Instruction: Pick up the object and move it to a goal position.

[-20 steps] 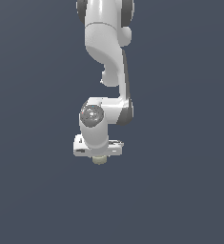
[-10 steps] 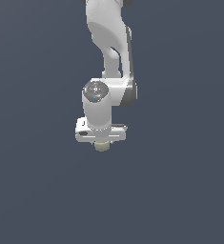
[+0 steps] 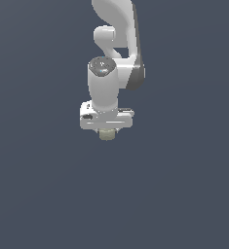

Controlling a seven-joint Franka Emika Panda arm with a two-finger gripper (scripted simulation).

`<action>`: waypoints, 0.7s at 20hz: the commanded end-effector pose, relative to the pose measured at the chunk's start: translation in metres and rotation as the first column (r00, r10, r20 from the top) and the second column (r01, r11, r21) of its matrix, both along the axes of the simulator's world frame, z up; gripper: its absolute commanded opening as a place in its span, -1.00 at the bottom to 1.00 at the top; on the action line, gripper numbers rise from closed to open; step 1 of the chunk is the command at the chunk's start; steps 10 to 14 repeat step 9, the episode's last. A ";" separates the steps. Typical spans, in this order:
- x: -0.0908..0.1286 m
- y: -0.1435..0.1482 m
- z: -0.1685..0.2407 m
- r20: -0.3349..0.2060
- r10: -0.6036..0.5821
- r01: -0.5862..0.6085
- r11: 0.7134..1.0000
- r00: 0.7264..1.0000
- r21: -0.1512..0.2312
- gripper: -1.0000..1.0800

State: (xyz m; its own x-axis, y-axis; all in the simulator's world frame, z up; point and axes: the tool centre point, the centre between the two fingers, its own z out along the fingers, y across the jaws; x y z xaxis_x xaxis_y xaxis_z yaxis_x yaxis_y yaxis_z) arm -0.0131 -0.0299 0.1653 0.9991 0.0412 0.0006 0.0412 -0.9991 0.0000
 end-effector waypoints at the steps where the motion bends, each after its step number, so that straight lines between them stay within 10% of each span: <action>1: -0.007 0.002 0.009 -0.001 0.000 0.000 1.000 1.000 0.000 -1.00; 14: -0.016 0.005 0.021 -0.001 0.000 0.000 1.000 1.000 0.000 -1.00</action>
